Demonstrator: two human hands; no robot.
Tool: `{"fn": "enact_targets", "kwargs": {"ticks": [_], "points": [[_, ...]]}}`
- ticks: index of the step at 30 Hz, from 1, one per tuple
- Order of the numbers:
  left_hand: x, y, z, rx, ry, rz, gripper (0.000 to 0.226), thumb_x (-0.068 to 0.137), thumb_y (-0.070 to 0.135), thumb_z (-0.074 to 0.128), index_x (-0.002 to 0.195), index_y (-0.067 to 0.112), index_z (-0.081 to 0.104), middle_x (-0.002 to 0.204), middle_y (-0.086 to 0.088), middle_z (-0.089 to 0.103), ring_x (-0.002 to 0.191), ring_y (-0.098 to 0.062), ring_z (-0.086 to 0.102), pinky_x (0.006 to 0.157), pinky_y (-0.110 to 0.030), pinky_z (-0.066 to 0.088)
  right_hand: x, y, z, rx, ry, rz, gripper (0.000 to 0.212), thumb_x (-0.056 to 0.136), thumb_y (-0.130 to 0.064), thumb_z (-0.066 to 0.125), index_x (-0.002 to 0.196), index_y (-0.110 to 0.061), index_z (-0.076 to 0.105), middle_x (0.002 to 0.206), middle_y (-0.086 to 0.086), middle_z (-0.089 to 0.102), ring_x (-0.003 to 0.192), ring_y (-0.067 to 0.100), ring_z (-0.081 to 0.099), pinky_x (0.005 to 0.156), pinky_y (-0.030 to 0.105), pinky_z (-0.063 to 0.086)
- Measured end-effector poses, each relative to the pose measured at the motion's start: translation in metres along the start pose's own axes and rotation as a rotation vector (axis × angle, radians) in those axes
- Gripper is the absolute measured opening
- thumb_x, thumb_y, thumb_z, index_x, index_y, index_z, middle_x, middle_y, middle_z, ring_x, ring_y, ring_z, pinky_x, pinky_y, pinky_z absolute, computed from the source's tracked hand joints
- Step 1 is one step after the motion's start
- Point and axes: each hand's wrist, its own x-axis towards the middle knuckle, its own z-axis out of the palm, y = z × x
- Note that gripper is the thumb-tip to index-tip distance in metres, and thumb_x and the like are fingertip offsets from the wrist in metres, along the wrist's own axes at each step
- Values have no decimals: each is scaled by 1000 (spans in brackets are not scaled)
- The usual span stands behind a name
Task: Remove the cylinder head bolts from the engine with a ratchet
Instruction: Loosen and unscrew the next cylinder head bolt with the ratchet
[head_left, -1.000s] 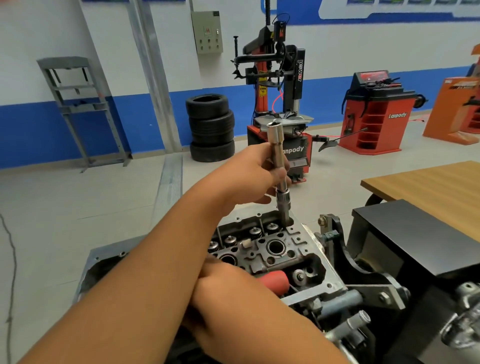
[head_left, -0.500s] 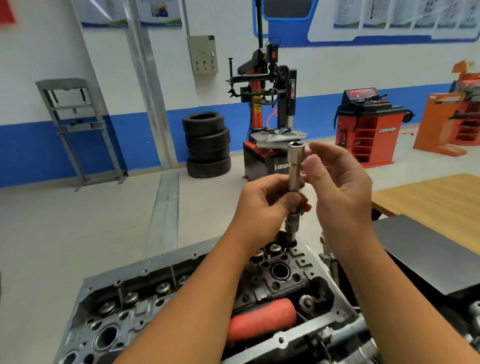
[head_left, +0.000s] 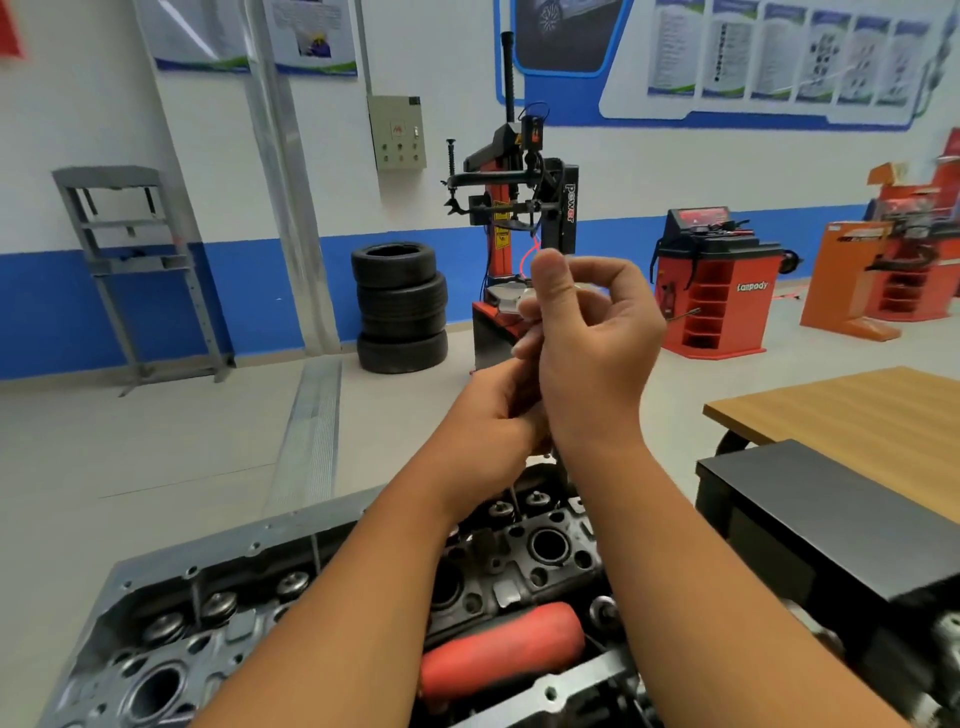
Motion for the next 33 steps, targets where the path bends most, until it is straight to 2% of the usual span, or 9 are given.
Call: {"fn": "enact_targets", "kwargs": {"ticks": [3, 7, 10, 13, 15, 20, 23, 26, 33], "points": [[-2, 1, 2, 70, 35, 37, 40, 100, -12, 54, 131, 12, 63, 103, -3, 79, 100, -32, 74, 85, -46, 64, -8, 4, -9, -17, 15, -54, 27, 87, -35, 83, 91, -20, 60, 79, 7, 73, 64, 27, 71, 63, 45, 61], [-5, 2, 0, 130, 28, 12, 28, 99, -8, 58, 116, 10, 70, 99, -5, 79, 95, -29, 76, 82, -38, 64, -10, 8, -11, -83, -28, -95, 23, 93, -35, 76, 92, -20, 59, 83, 18, 67, 74, 37, 65, 71, 53, 58], [-5, 3, 0, 147, -29, -69, 20, 102, -1, 58, 114, 11, 68, 98, -6, 78, 91, -21, 75, 79, -33, 62, -7, 11, -12, -129, -102, -113, 27, 104, -39, 57, 88, -17, 60, 69, 6, 60, 62, 26, 56, 61, 44, 52], [-3, 1, -1, 69, -109, -152, 15, 106, 4, 53, 115, 6, 65, 103, -18, 70, 96, -30, 68, 92, -53, 60, 0, 8, -14, 35, -217, 80, 45, 107, -47, 42, 85, -13, 62, 57, -6, 52, 51, 10, 47, 46, 24, 41], [-4, 0, -4, 42, -138, -165, 16, 107, 8, 52, 112, 7, 67, 102, -12, 71, 98, -26, 69, 95, -52, 58, 2, 9, -16, 118, -272, 155, 47, 108, -46, 41, 88, -10, 64, 55, -6, 52, 49, 6, 47, 44, 19, 39], [-1, -3, -11, 160, -119, -114, 14, 104, 9, 60, 112, 11, 72, 105, -9, 78, 101, -30, 75, 92, -51, 61, -1, 16, -20, 122, -294, 7, 20, 100, -38, 61, 96, -19, 55, 56, -4, 55, 44, 8, 46, 43, 20, 38], [1, -3, -10, 215, -96, -94, 17, 101, 14, 65, 117, 14, 71, 106, -6, 79, 98, -25, 77, 87, -44, 63, 1, 18, -24, 48, -220, -60, 19, 99, -36, 66, 93, -21, 56, 59, -5, 58, 49, 9, 52, 50, 23, 44], [3, -1, -10, 151, -43, -71, 15, 102, 11, 63, 114, 9, 71, 100, -11, 78, 91, -27, 77, 85, -51, 63, 3, 22, -22, -55, -220, -79, 30, 103, -41, 56, 89, -15, 58, 57, -8, 54, 53, 8, 51, 56, 24, 45], [9, -5, -9, 181, -60, 24, 17, 100, -2, 60, 104, 8, 73, 96, -9, 79, 90, -27, 77, 81, -43, 64, 4, 25, -19, -226, -192, -84, 46, 108, -47, 38, 78, -21, 61, 55, -8, 53, 54, 11, 53, 59, 31, 44]]}}
